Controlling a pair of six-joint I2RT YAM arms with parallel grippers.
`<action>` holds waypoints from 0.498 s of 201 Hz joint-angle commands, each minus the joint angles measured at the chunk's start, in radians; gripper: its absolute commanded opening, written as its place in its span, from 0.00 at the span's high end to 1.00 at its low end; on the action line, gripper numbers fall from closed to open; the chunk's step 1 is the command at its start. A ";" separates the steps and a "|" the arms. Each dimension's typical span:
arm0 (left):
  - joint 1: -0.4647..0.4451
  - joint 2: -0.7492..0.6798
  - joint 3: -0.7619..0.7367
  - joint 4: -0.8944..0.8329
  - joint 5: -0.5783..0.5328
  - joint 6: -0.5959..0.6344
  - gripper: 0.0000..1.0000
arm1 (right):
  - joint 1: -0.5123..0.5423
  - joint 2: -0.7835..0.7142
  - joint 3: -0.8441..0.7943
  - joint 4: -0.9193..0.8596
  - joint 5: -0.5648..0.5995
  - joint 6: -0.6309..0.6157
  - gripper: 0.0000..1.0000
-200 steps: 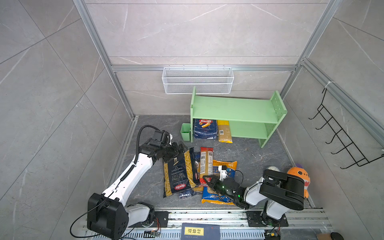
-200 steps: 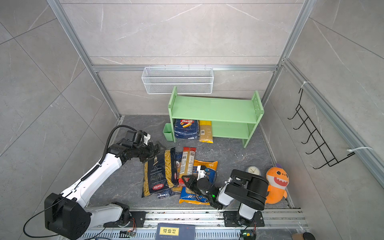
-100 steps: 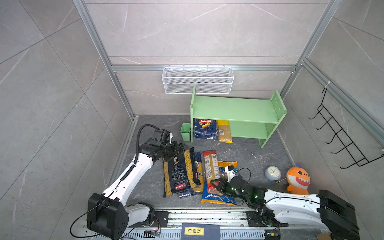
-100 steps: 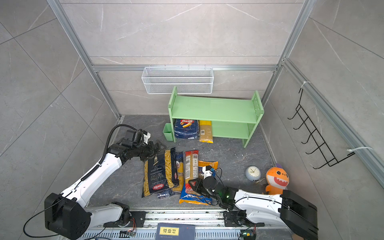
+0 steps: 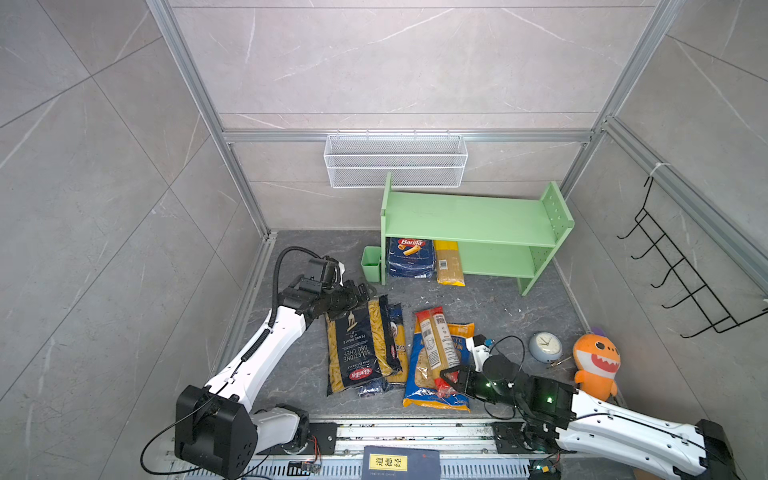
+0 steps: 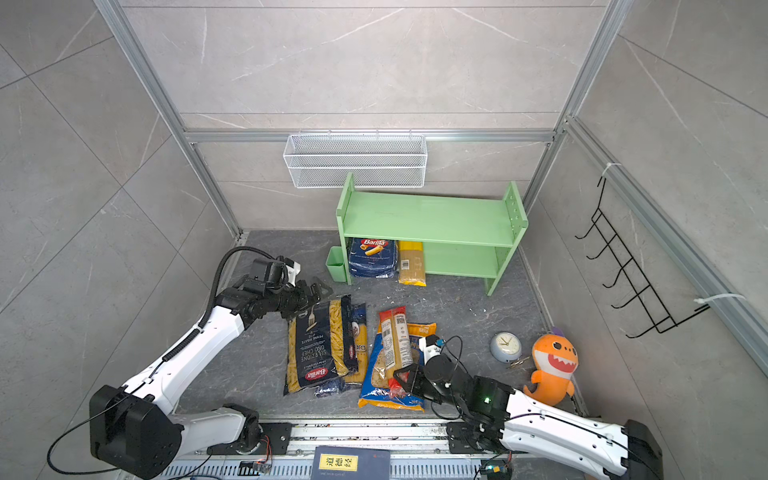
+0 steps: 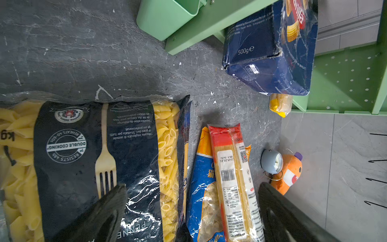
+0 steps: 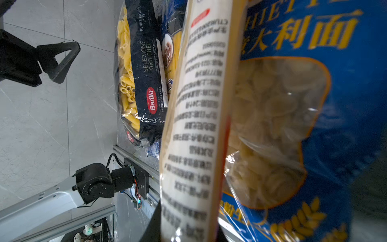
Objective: Place and organize the pasta boxes and bags onto the shelf
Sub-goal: 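Lift the red-labelled spaghetti pack upright with the right gripper, then carry the spaghetti pack toward the lower shelf tier with the right gripper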
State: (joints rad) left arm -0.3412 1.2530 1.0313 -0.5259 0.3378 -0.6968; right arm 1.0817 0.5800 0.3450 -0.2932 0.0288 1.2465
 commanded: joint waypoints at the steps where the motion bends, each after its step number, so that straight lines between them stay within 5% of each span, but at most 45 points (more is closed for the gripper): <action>1: 0.003 0.011 0.047 0.026 -0.027 -0.003 0.00 | 0.005 -0.126 0.112 -0.082 0.048 -0.082 0.89; 100: 0.003 0.052 0.068 0.075 -0.048 -0.028 0.00 | 0.004 -0.390 0.309 -0.492 0.184 -0.130 0.89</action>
State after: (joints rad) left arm -0.3416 1.2934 1.0519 -0.4873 0.3016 -0.7086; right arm 1.0817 0.2195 0.5663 -0.7998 0.1291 1.1915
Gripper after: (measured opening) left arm 0.996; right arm 0.211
